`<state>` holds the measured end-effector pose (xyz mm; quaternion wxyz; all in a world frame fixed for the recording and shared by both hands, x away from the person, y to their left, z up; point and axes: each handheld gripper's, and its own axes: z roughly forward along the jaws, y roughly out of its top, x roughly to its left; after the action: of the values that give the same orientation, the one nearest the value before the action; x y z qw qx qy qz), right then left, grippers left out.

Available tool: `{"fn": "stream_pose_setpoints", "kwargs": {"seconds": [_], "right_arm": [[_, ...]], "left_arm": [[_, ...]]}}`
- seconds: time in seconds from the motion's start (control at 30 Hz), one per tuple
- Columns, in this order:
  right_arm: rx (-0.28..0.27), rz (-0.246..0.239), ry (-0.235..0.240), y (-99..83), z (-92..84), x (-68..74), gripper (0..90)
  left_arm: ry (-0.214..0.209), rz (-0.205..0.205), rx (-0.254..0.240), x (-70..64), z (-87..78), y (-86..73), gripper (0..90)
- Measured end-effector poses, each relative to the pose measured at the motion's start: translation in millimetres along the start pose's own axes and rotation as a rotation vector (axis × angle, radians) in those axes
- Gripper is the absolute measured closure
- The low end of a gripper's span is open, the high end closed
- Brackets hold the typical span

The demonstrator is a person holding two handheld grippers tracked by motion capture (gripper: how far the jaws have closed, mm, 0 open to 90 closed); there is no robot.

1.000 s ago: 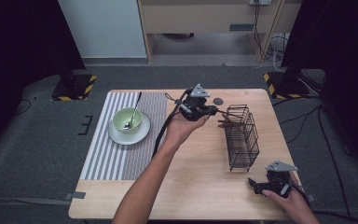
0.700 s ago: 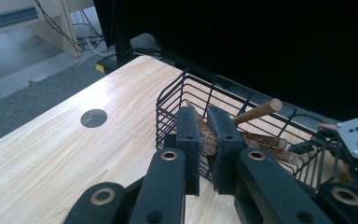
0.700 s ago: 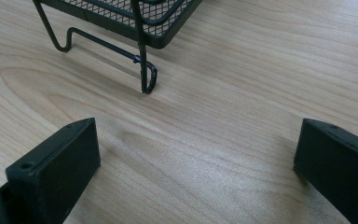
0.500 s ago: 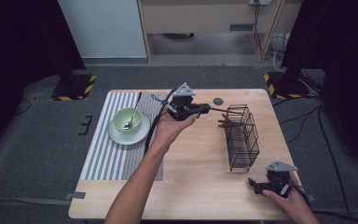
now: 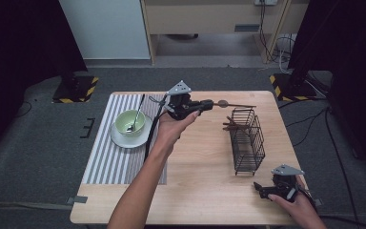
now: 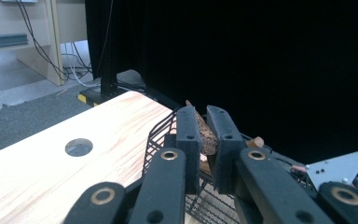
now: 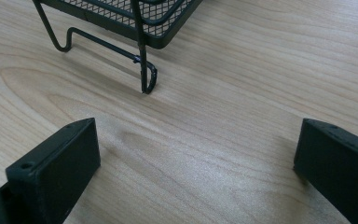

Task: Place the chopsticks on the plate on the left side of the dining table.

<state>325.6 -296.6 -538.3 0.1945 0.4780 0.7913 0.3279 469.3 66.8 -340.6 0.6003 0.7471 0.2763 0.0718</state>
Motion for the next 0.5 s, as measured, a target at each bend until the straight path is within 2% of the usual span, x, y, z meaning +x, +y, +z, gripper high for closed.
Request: {"fn": "stream_pose_setpoints", "kwargs": {"seconds": [0.2, 0.4, 0.5], "right_arm": [[0.0, 0.0, 0.001, 0.0, 0.0, 0.0, 0.3], [0.0, 0.0, 0.0, 0.0, 0.0, 0.0, 0.3], [0.002, 0.0, 0.001, 0.1, -0.2, 0.0, 0.3]], "left_arm": [[0.039, -0.029, -0.026, 5.6, -2.1, -5.2, 83.6], [0.095, -0.053, -0.06, 12.3, -13.1, -8.7, 83.6], [0.109, -0.066, -0.079, 15.0, -18.4, -8.8, 83.6]]}}
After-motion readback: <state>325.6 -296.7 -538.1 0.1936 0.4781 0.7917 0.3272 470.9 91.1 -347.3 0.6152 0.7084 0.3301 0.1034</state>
